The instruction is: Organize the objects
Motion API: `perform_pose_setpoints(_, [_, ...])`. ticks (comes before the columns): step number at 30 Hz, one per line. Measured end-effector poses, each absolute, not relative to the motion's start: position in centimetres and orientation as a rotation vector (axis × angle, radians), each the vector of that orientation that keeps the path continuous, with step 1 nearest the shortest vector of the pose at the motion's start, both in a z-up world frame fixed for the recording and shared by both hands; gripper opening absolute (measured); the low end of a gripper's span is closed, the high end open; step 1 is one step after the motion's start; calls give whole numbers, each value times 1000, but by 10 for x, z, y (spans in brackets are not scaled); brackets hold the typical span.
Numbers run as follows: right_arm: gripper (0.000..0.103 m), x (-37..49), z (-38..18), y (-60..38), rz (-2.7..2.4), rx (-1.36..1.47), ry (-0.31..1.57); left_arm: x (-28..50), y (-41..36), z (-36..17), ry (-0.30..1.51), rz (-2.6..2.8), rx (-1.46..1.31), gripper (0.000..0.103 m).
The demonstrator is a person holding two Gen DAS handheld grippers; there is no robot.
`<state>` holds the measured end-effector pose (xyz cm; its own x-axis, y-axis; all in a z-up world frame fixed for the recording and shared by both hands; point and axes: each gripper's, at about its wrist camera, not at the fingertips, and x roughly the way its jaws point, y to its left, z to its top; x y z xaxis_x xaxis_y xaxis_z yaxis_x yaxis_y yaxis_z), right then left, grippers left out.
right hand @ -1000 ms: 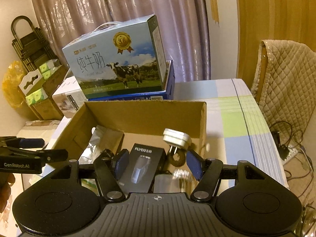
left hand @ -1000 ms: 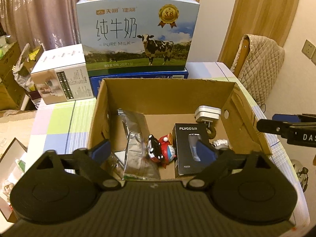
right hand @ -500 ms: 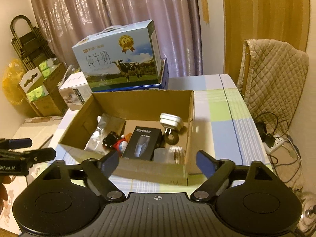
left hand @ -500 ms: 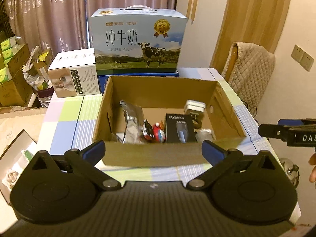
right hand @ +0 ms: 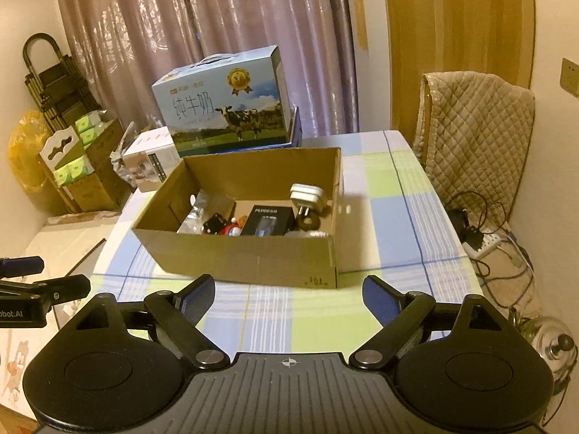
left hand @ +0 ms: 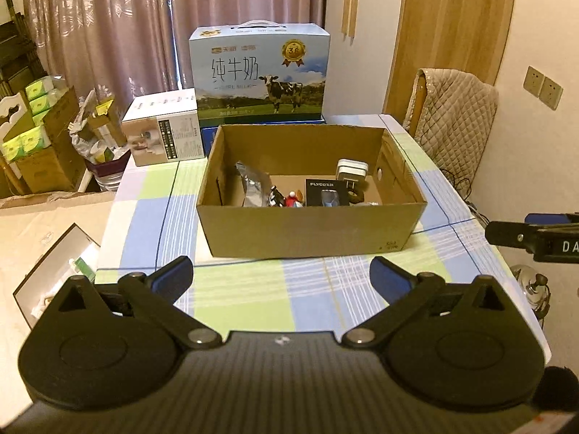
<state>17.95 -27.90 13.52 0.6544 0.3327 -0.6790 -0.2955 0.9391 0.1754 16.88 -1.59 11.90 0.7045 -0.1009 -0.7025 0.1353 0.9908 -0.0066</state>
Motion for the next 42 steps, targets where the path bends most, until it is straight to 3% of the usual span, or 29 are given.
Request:
perform_pose_setpoints(19, [86,110,129,-288,369,38,811,96,-19,119,758,-109,11,102])
perform_pose_setpoints(42, [86,91,124,-281,385,17,815,73,-26,104,794,-118,1,102])
